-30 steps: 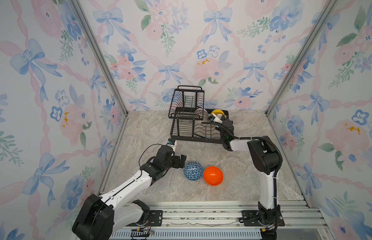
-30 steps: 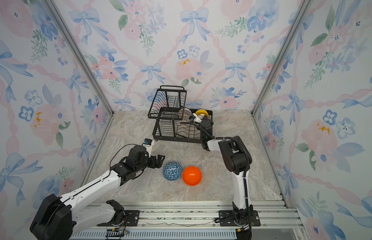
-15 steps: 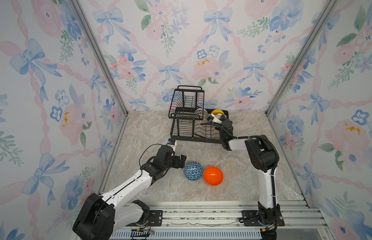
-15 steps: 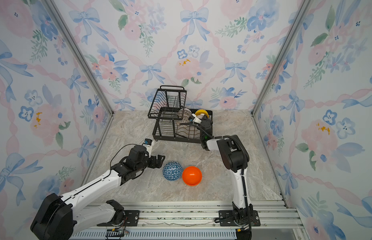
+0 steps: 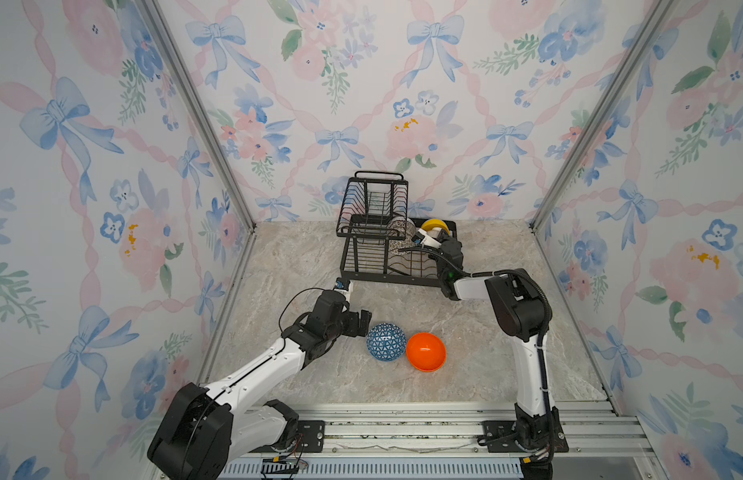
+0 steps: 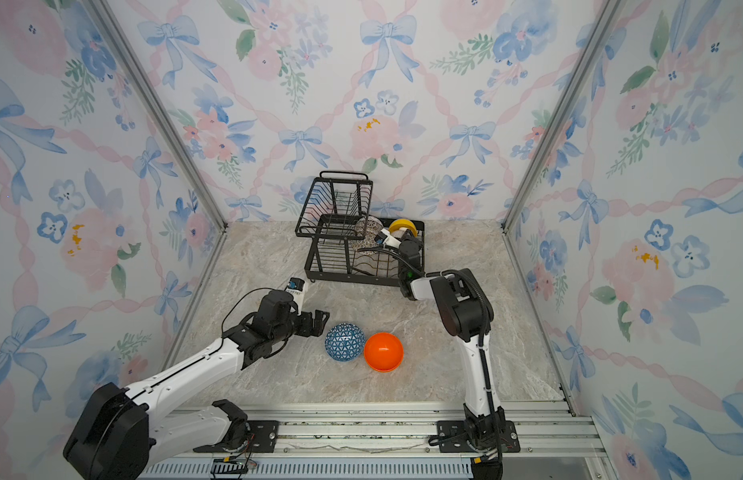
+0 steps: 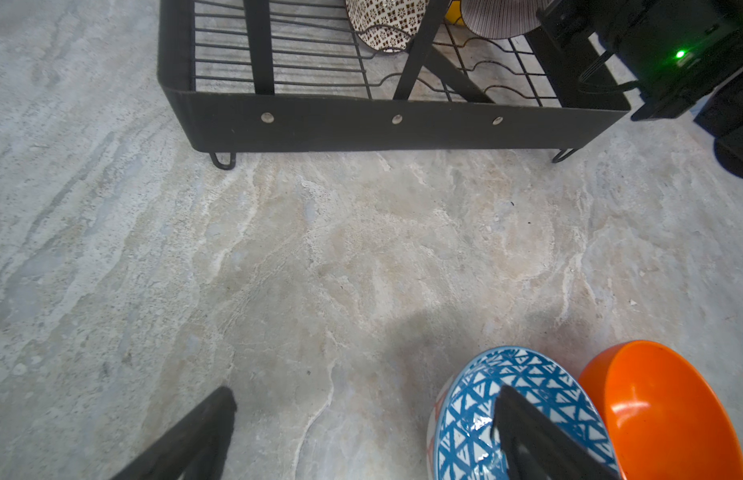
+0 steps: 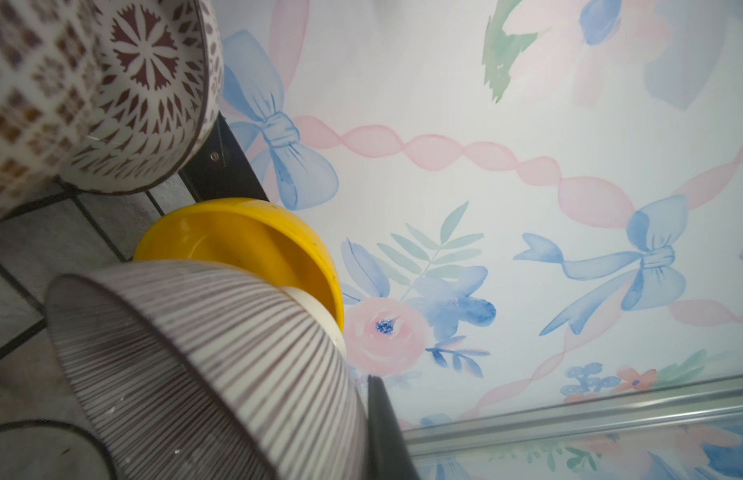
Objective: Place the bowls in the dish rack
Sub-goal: 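Lower the pink-striped bowl into the lower tier beside the yellow bowl with right gripper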
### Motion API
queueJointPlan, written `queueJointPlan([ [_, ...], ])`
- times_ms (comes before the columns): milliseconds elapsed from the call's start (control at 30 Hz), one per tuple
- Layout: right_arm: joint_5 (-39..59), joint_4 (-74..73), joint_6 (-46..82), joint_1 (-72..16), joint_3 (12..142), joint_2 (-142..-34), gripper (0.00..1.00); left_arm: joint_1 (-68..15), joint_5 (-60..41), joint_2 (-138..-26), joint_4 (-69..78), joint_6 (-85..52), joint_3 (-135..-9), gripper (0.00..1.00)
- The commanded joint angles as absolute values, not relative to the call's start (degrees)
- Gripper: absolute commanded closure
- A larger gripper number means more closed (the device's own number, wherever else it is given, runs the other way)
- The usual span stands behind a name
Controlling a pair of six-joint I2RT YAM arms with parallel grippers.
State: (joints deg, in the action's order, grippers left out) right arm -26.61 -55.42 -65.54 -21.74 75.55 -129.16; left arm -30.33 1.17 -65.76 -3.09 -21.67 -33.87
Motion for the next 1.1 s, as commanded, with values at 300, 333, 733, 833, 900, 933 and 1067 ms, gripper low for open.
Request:
queueJointPlan([
  [300,-24.95,-60.1,-66.87,-21.58,77.55,-130.74,1.0,-29.65,-0.09,-67.18,-3.6,-20.9,-34.73,0.02],
  [333,-24.75,-59.67,-66.51,-21.69,77.36,-130.61,1.0,-29.54,-0.09,-67.19,-3.61,-20.9,-34.72,0.02],
  [733,-22.25,-52.41,-63.71,-21.54,76.48,-129.04,1.0,-29.4,-0.33,-66.8,-3.62,-21.01,-34.54,0.02],
  [833,-21.39,-51.36,-63.46,-21.44,76.29,-128.56,1.0,-29.36,-0.44,-66.45,-3.61,-21.0,-34.38,0.02],
  [900,-20.25,-50.07,-63.16,-21.21,76.06,-128.21,1.0,-29.38,-0.41,-66.23,-3.6,-21.08,-34.29,0.02],
  [933,-19.41,-49.32,-63.11,-21.11,76.01,-127.99,1.0,-29.36,-0.44,-66.18,-3.6,-21.06,-34.3,0.02],
  [1067,-16.94,-46.3,-62.53,-20.38,76.36,-127.42,1.0,-29.36,-0.53,-65.82,-3.59,-21.18,-34.24,0.02],
])
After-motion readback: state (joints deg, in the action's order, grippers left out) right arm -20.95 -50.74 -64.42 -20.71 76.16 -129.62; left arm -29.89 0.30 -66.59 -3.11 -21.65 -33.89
